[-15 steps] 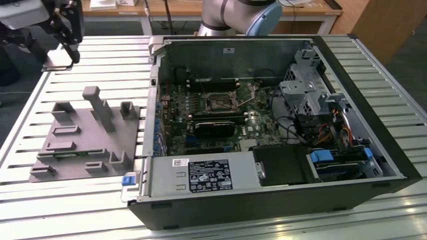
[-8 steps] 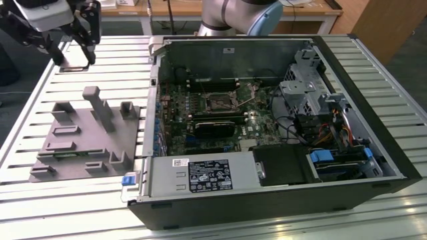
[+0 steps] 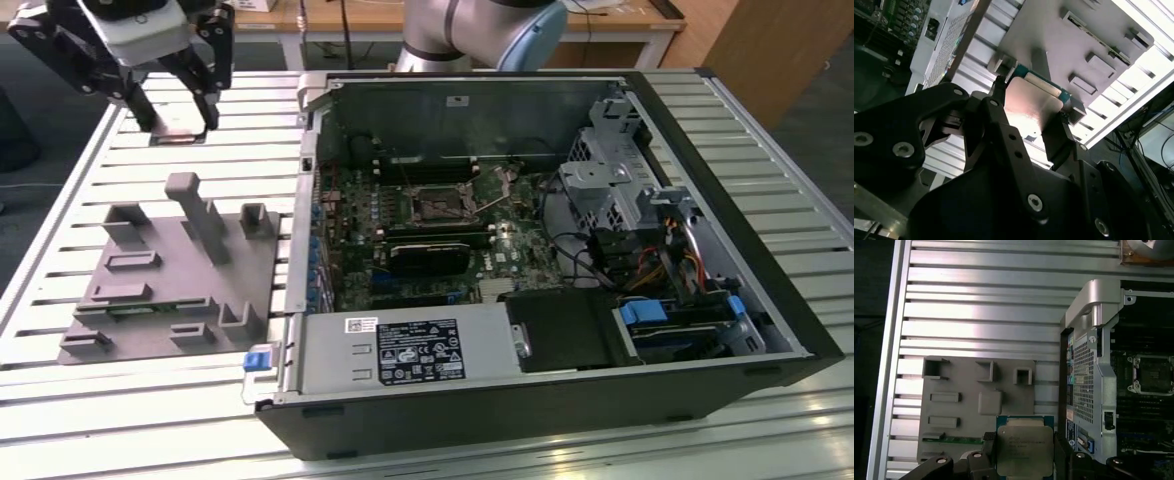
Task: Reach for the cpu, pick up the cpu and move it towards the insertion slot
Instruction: 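Pick up the cpu and move it towards the insertion slot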
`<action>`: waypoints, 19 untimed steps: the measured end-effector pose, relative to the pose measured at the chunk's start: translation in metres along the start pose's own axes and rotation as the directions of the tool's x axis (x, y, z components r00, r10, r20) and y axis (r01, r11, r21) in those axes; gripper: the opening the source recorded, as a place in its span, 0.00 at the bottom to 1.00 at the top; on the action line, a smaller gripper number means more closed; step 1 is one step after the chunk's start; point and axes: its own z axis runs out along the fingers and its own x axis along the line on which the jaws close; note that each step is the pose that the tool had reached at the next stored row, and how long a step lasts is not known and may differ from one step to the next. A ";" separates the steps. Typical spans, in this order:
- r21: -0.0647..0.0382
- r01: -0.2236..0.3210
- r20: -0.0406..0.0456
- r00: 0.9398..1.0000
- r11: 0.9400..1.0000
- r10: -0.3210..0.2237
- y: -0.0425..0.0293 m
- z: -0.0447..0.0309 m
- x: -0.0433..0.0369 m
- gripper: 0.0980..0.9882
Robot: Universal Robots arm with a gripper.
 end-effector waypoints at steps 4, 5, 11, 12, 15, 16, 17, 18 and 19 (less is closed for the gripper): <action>0.000 0.000 -0.001 1.000 1.000 0.000 -0.0004 0.0008 -0.0122 0.50; 0.000 0.000 -0.001 1.000 1.000 0.000 -0.0005 0.0011 -0.0152 0.50; 0.000 -0.001 -0.003 1.000 1.000 0.001 -0.0013 0.0031 -0.0353 0.50; 0.000 -0.001 -0.004 1.000 1.000 0.001 -0.0014 0.0035 -0.0386 0.50; 0.000 0.000 -0.004 1.000 1.000 0.000 -0.0018 0.0043 -0.0477 0.50; 0.000 0.000 -0.004 1.000 1.000 0.000 -0.0019 0.0045 -0.0501 0.50; 0.000 -0.001 -0.004 1.000 1.000 0.001 -0.0020 0.0046 -0.0524 0.50; 0.000 -0.001 -0.004 1.000 1.000 0.001 -0.0021 0.0047 -0.0548 0.50; 0.000 -0.001 -0.004 1.000 1.000 0.001 -0.0021 0.0050 -0.0570 0.50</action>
